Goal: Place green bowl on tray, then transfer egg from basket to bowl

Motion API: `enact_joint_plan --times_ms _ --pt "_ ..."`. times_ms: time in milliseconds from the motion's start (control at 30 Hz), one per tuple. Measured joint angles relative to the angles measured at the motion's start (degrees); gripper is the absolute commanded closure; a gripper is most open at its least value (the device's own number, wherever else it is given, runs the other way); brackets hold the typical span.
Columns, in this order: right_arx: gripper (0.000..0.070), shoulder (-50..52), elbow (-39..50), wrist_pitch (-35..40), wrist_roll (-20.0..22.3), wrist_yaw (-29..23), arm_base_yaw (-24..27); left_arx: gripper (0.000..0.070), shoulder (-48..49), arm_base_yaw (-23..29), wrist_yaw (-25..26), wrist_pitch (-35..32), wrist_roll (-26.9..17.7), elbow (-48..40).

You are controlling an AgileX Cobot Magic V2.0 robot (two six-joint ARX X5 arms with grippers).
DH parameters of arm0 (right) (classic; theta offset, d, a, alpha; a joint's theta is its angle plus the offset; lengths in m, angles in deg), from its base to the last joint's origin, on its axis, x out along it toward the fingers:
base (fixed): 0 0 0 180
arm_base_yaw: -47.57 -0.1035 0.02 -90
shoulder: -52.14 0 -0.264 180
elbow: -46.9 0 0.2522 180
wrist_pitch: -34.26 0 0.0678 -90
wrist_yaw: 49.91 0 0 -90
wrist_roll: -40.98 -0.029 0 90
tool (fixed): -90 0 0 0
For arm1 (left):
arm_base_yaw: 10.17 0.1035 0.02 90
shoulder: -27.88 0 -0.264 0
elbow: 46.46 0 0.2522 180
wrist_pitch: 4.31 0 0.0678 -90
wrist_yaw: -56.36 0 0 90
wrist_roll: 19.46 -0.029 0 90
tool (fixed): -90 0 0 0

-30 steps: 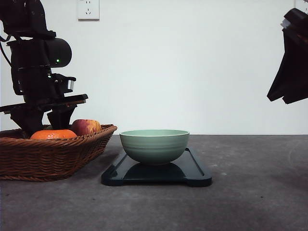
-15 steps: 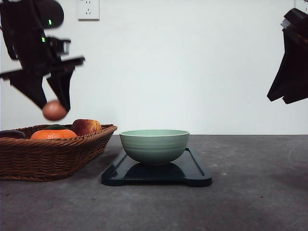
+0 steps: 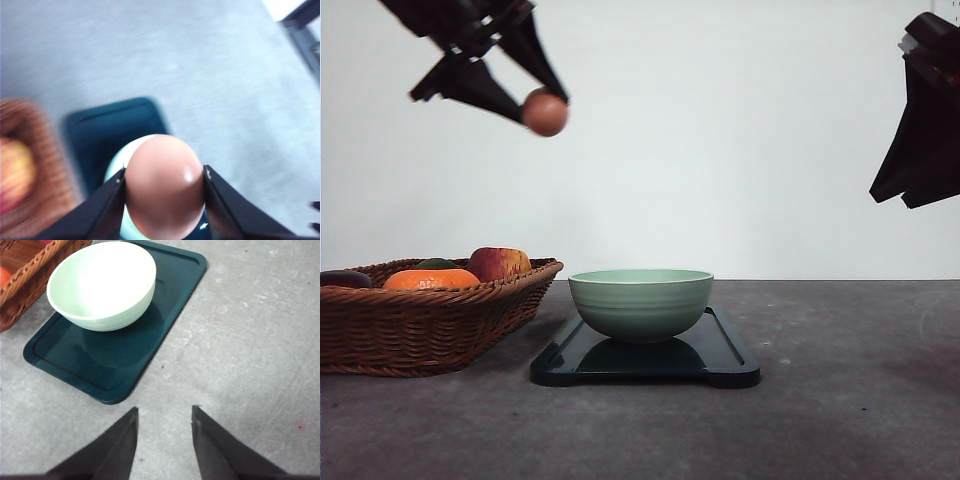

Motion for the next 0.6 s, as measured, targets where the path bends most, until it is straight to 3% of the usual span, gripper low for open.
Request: enact_joint_plan --times_ms 167,600 --pt "0.0492 0.00 0.00 0.03 0.01 0.00 0.00 0.0542 -0.24 -4.74 -3.29 -3.20 0.74 0.00" --pt "0.0492 0.00 0.00 0.04 0.02 0.06 0.00 0.0544 -10.67 -11.11 -10.28 -7.55 0.83 0.00"
